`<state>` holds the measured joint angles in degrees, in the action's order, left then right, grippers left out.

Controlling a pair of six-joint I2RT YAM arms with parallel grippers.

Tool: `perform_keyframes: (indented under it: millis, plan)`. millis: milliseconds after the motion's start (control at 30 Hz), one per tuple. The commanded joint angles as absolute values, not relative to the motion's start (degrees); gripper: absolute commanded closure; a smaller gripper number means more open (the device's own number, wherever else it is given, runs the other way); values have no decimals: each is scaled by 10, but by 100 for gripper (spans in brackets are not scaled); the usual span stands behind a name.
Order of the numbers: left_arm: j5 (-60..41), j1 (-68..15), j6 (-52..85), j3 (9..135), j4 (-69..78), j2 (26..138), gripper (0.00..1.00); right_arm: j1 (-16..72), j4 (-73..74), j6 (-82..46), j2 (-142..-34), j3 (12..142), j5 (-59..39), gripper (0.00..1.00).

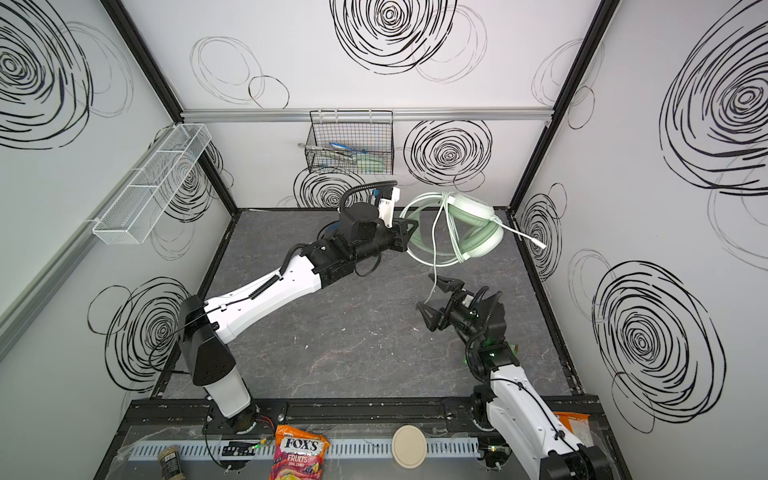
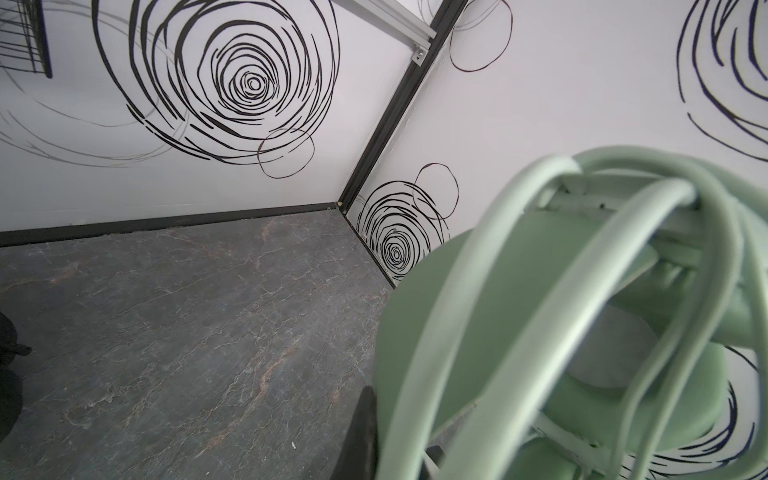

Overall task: Wrap the headphones
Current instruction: 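Grasp the cable near the USB plug with the right gripper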

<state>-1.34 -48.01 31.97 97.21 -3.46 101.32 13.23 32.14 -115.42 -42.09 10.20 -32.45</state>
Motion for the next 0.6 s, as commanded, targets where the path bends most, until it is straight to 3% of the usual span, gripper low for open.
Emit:
perform_keyframes:
  millis: [0, 400, 467, 567]
  plan:
    - [-30, -485, 347, 1014, 55, 1003, 100, 134, 361, -1187, -412, 79, -303, 3]
    - [-50, -498, 435, 915, 95, 939, 100, 134, 367, -1177, -415, 58, -286, 3]
    - [-52, -502, 444, 912, 91, 933, 100, 133, 368, -1173, -416, 58, -283, 12]
    - [-54, -506, 443, 919, 74, 927, 100, 130, 364, -1152, -417, 62, -284, 33]
